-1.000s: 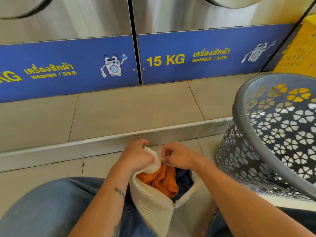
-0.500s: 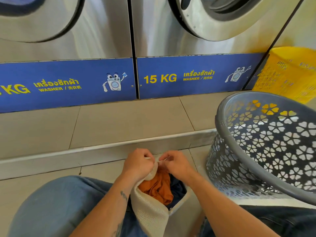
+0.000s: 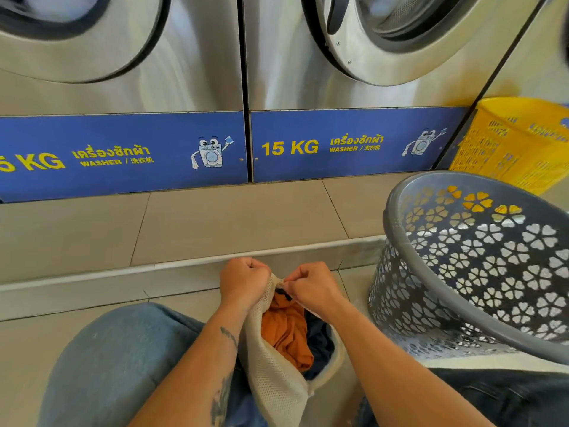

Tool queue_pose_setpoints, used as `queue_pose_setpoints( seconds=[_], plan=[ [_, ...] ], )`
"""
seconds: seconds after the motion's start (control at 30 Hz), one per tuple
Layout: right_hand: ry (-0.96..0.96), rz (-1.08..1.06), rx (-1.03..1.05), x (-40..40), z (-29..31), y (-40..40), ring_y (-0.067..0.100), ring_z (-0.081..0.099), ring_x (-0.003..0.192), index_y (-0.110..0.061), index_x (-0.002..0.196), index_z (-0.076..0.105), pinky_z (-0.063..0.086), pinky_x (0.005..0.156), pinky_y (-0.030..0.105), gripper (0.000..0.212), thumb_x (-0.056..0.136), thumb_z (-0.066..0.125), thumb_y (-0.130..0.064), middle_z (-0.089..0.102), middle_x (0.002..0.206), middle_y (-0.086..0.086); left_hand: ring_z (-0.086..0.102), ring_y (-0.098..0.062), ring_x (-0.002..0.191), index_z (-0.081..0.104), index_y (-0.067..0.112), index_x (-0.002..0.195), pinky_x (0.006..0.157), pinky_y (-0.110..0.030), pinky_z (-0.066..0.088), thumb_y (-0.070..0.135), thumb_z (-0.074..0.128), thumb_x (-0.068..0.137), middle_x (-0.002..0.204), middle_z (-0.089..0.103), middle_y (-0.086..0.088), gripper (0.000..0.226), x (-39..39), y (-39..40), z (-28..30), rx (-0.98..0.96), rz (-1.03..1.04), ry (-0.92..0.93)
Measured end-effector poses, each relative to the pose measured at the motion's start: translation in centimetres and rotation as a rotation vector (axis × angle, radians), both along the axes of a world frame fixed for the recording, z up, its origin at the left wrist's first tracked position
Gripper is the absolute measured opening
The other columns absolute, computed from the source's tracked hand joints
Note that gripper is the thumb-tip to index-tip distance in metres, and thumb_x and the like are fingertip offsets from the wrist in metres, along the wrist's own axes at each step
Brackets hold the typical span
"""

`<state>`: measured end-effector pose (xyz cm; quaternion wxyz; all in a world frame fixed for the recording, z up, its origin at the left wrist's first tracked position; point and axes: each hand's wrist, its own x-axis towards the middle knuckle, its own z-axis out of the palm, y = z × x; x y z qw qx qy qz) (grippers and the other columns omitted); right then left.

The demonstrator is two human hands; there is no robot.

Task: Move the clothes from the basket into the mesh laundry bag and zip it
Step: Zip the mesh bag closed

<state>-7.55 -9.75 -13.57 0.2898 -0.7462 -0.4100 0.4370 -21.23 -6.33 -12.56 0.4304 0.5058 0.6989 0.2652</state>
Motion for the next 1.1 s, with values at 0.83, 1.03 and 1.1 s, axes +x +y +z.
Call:
queue_pose_setpoints(
  seconds=[0.83, 1.03, 1.1],
  plan=[
    [-0.03, 0.022, -0.079, 4.0, -2.3, -0.9, 0.015, 0.064, 0.067, -0.015, 0.065, 0.073, 0.053, 0.061, 0.032, 0.021, 0.076, 0.068, 0.002, 0.07, 0.064, -0.002, 0.062, -0.019, 0.085, 0.068, 0.026, 0.08, 0.07, -0.027, 0.049, 0.007, 0.052, 0.084, 0.09, 0.067, 0.003, 0.025, -0.9, 3.9, -3.6, -0.044, 0.045, 0.045],
    [0.095, 0.001, -0.148, 6.2, -0.9, -2.9, 0.016, 0.053, 0.055, 0.0, 0.067, 0.068, 0.043, 0.055, 0.029, 0.014, 0.075, 0.061, 0.009, 0.063, 0.06, 0.008, 0.047, -0.024, 0.106, 0.061, 0.027, 0.115, 0.087, -0.036, 0.044, 0.012, 0.051, 0.082, 0.115, 0.052, -0.002, 0.037, 0.5, 2.1, -2.6, 0.31, -0.371, 0.542],
    [0.245, -0.058, -0.156, 6.1, -0.4, -3.5, 0.019, 0.045, 0.054, 0.002, 0.076, 0.065, 0.036, 0.053, 0.031, 0.01, 0.076, 0.059, 0.01, 0.055, 0.068, 0.019, 0.039, -0.02, 0.116, 0.056, 0.034, 0.123, 0.097, -0.04, 0.036, 0.019, 0.051, 0.082, 0.12, 0.047, 0.005, 0.044, 2.9, 0.1, -2.0, 0.347, -0.704, 0.574]
  ],
)
